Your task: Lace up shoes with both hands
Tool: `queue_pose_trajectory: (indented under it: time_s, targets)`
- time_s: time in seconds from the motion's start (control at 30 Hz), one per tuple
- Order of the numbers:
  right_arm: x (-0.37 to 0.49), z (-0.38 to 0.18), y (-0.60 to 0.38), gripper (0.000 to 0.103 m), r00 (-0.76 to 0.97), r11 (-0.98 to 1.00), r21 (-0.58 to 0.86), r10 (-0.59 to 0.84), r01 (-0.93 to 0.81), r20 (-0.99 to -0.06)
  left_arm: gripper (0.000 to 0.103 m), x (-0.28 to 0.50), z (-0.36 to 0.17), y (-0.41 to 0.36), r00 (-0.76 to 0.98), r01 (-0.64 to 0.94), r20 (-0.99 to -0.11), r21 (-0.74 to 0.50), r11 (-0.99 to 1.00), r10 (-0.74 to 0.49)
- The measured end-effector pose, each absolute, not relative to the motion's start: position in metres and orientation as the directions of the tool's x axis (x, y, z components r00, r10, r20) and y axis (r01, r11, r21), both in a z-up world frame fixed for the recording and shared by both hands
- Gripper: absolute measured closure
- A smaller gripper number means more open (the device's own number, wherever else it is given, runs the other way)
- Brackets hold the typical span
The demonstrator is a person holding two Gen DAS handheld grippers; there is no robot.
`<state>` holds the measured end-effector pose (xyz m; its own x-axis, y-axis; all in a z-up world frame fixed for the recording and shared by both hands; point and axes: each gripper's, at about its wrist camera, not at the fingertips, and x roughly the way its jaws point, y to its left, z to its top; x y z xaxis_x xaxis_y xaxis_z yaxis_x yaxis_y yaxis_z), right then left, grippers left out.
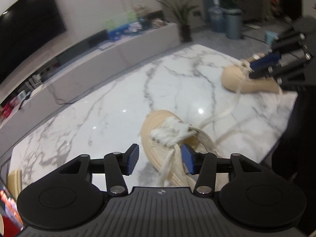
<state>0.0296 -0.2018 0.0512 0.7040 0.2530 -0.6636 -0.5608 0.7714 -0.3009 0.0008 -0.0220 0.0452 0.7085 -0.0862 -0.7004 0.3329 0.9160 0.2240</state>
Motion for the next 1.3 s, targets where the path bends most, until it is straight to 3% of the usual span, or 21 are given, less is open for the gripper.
queue_pose_trajectory:
  time_s: [0.1,0.17,0.5,0.77,1.0,1.3]
  targets:
    - [0.027,0.055,-0.196,0.065,0.697,0.800,-0.232,0.294,-0.554,-0.654,0.050,0.001,0.052,-0.018,0.725,0.273,-0.687,0.211,0.939,-0.056]
    - [0.024,0.055,-0.190,0.061,0.696,0.813,-0.198,0.309,-0.547,-0.648,0.035,0.001,0.055,-0.017,0.732,0.233,-0.681,0.205,0.951,-0.032]
    - [0.016,0.046,-0.173,0.036,0.688,0.885,-0.038,0.332,-0.464,-0.646,0.023,0.004,0.056,-0.009,0.739,0.111,-0.672,0.199,0.974,0.053]
    - [0.010,0.033,-0.167,0.030,0.698,0.927,0.062,0.321,-0.370,-0.640,0.023,-0.003,0.046,-0.002,0.733,0.027,-0.673,0.168,0.985,0.095]
    - [-0.001,0.016,-0.170,0.029,0.713,0.942,0.154,0.328,-0.300,-0.620,0.023,-0.007,0.028,0.010,0.723,-0.052,-0.686,0.061,0.997,0.080]
    - [-0.008,0.009,-0.164,0.029,0.725,0.949,0.094,0.291,-0.300,-0.625,0.023,-0.011,0.021,0.012,0.696,-0.088,-0.709,0.067,0.994,0.109]
